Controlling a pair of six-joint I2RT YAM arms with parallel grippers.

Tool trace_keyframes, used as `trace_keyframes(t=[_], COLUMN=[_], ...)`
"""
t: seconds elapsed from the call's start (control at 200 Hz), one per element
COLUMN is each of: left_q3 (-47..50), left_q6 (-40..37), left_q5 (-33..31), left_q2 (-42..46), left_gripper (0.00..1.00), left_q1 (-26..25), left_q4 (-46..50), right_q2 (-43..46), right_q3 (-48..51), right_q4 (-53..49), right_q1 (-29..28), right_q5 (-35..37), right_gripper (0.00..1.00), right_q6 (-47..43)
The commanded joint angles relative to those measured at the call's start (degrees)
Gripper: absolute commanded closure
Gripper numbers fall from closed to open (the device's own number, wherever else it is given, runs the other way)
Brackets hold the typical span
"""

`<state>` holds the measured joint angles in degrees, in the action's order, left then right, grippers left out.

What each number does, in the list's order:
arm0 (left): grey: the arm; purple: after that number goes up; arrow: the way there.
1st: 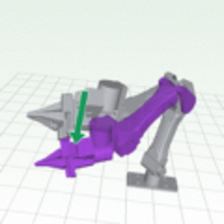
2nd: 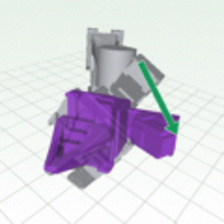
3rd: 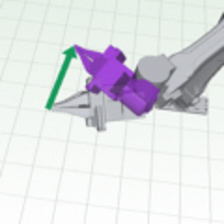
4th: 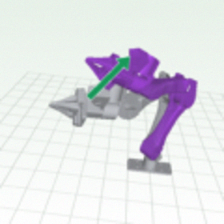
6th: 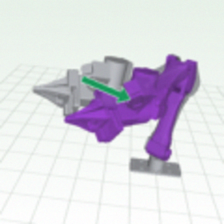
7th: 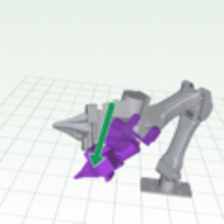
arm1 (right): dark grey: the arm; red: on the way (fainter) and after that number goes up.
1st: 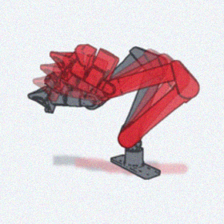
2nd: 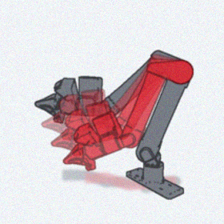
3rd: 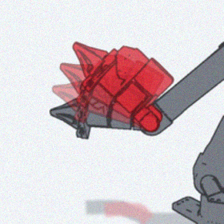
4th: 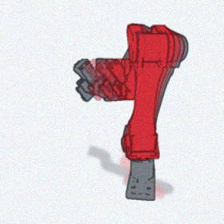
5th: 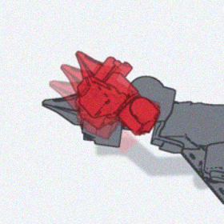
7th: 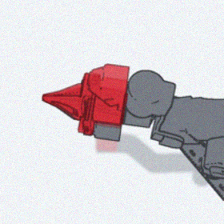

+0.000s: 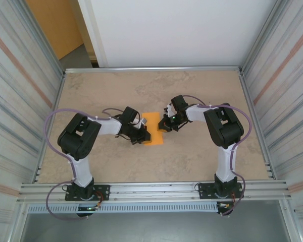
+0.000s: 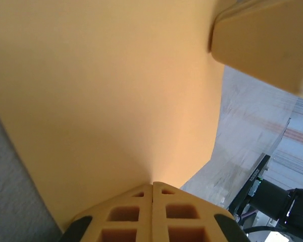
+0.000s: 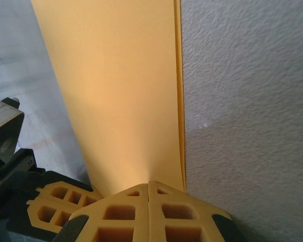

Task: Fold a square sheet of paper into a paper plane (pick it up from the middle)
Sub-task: First fold the square sheet of paper in half at the center of the table.

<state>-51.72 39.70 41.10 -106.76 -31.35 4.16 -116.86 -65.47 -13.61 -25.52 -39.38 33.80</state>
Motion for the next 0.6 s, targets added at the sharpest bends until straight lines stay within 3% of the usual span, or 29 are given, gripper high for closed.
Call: trace_keyframes(t=[0.0,0.316,0.596], left_q3=[4.03,10.15,2.65], left_q6=[-0.49,-1.83,-1.48], left_q5=[-2.47,-5.00,-4.93], left_q2=[0.39,8.74,13.36], left_gripper=[0.96,0.96,0.93], left_q1=[0.23,1.69,3.00], left_q4=[2.48,7.11,6.26], right_q2=[-9.62,-9.53,-5.61], right_q3=[5.98,5.83,-0.82], right_q4=[-13.30,-13.40,-14.60], right_q1=[0.63,0.97,-1.82], right_q5=[21.31,21.20,15.57], right_gripper=[1.00,1.00,0.94], right_q6=[-0.66,-0.72,-1.81])
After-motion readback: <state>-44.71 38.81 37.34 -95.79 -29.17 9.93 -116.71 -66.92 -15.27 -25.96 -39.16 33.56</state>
